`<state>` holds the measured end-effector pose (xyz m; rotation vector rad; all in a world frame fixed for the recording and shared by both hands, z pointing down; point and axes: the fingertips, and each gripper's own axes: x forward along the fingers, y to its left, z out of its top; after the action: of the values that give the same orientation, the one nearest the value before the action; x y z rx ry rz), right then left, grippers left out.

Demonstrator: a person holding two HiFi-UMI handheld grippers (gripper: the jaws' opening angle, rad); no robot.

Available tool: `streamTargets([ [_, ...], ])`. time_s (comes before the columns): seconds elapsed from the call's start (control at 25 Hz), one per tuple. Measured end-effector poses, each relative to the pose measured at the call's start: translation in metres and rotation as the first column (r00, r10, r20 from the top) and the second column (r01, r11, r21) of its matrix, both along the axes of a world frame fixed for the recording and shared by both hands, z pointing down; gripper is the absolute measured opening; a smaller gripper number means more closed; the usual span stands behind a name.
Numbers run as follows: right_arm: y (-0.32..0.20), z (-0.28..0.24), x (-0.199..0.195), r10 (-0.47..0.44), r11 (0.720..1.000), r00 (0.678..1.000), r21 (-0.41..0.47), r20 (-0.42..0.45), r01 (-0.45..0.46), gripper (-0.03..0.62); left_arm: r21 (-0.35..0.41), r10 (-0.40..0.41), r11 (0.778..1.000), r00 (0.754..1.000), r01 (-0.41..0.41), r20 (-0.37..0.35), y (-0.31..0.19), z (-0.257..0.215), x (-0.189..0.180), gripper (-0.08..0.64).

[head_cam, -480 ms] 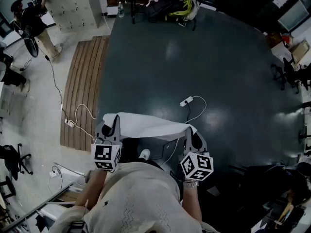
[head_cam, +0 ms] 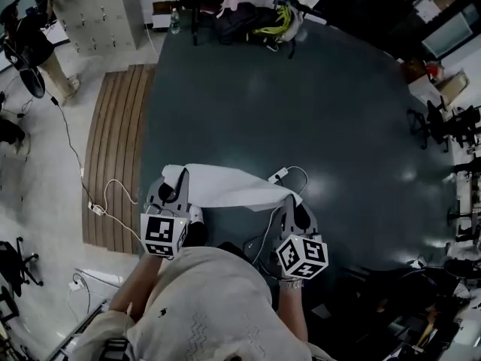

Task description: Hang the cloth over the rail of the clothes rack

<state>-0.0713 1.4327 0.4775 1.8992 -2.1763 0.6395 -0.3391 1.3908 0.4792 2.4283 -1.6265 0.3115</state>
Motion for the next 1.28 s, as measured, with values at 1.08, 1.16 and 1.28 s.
streamTargets([
  [1.08,-0.343,0.007,0.071,-0.044,0.999,0.998,0.007,0.038,0.044,0.025,0.017,-0.028,0.999,0.997,0.027,0.077,-0.330,-0.009,0.060,0.014],
  [1.16,-0.372,0.001,0.085,-0.068,0.998,0.997,0.019,0.029,0.068,0.025,0.011,-0.057,0.998,0.997,0.056,0.051,-0.353,-0.010,0.071,0.014],
  [1.28,-0.413,-0.004,0.103,-0.089,0.996,0.996,0.027,0.022,0.089,0.025,0.001,-0.104,0.995,0.994,0.104,0.028,-0.384,-0.009,0.080,0.014],
])
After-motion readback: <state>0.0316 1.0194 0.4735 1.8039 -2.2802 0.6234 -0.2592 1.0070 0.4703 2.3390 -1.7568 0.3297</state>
